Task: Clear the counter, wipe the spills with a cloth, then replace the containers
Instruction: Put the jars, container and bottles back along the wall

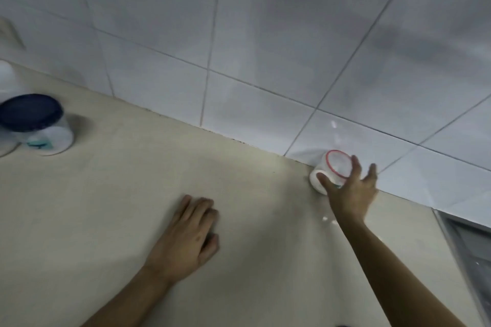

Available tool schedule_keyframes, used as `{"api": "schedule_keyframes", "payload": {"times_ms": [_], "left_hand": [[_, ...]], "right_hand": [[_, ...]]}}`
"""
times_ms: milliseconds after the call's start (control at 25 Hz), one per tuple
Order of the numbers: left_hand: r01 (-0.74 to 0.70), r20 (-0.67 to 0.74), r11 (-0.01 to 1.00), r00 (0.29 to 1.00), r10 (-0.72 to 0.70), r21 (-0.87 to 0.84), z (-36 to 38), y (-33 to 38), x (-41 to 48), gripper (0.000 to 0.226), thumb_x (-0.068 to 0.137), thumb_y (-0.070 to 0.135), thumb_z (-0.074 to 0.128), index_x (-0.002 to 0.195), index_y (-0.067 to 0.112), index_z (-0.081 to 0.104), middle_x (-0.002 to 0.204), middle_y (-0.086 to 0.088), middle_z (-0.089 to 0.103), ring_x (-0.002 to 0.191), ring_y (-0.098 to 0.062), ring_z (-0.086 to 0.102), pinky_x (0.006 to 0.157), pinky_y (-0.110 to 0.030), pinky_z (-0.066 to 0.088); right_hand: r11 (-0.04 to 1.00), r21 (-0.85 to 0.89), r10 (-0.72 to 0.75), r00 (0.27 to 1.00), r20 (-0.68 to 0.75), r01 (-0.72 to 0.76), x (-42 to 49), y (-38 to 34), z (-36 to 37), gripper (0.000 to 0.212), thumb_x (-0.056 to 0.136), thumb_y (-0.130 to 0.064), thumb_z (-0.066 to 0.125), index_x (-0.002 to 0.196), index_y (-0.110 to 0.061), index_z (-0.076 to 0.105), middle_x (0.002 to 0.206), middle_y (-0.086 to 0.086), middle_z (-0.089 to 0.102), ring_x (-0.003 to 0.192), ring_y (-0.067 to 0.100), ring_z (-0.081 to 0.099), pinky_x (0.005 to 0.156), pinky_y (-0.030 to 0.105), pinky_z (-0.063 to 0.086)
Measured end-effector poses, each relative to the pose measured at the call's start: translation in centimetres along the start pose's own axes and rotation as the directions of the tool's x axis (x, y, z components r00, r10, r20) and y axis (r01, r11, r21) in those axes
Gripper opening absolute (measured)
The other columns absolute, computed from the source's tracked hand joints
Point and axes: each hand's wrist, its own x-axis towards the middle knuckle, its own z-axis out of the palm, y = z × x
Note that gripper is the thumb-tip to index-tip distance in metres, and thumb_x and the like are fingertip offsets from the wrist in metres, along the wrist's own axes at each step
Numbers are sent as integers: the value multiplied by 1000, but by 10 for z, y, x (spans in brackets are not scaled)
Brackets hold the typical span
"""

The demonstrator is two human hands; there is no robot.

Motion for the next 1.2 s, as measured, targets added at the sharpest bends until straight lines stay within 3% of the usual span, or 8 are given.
{"api": "schedule_keyframes", "payload": {"times_ms": [80,160,280,560,720,840,960,1200], "left_hand": [[27,1,998,1000,-27,-49,-7,-1,-2,30,81,30,55,102,10,64,113,-9,63,112,-26,56,114,-43,27],[78,-11,984,997,-81,-160,-19,-8,-4,25,84,25,54,101,11,63,111,-8,63,109,-27,57,113,-42,30],[131,-49,966,988,-145,-222,-49,-56,-24,20,83,21,54,97,11,63,108,-6,63,105,-26,57,112,-39,31],[371,-126,926,924,-361,65,-150,-244,-85,40,80,24,51,117,9,55,127,-14,54,123,-30,47,113,-46,26],[446,-116,878,895,-431,172,-187,-330,-82,56,79,42,50,124,10,50,134,-17,50,128,-32,42,116,-48,24],[560,-57,816,828,-558,141,-189,-353,-69,79,70,65,41,127,11,50,132,-14,52,127,-33,45,116,-52,24],[652,-45,752,757,-651,94,-182,-357,-59,83,65,74,40,125,17,51,124,-7,58,125,-28,46,116,-55,19],[630,-161,775,770,-618,37,-179,-350,-53,75,57,68,58,116,21,58,110,0,67,113,-23,57,118,-54,11]], "right_hand": [[982,-106,-161,985,-56,154,-27,-25,-1,72,78,-38,73,136,-9,40,150,25,27,135,43,29,110,59,27],[931,-82,-352,934,58,356,-56,-59,1,59,82,-32,69,130,-7,46,147,22,33,132,41,34,108,58,33],[787,-7,-586,751,304,617,-95,-123,20,49,83,-32,67,124,-10,51,142,18,43,127,35,44,102,51,40],[676,232,-704,520,483,700,-173,-310,98,57,85,-41,62,133,-17,44,146,8,39,132,24,40,107,36,36],[692,307,-697,493,521,653,-192,-417,134,77,83,-42,65,146,-20,26,155,11,23,140,27,28,113,40,30],[726,302,-651,478,589,617,-194,-456,156,82,79,-42,69,146,-23,25,151,14,24,133,34,34,108,43,36],[742,292,-636,498,589,603,-192,-467,171,75,78,-42,70,141,-26,33,142,10,34,124,31,41,101,42,43],[742,316,-651,522,552,591,-185,-448,168,64,75,-43,73,132,-28,46,139,1,38,124,23,40,99,35,44]]}}
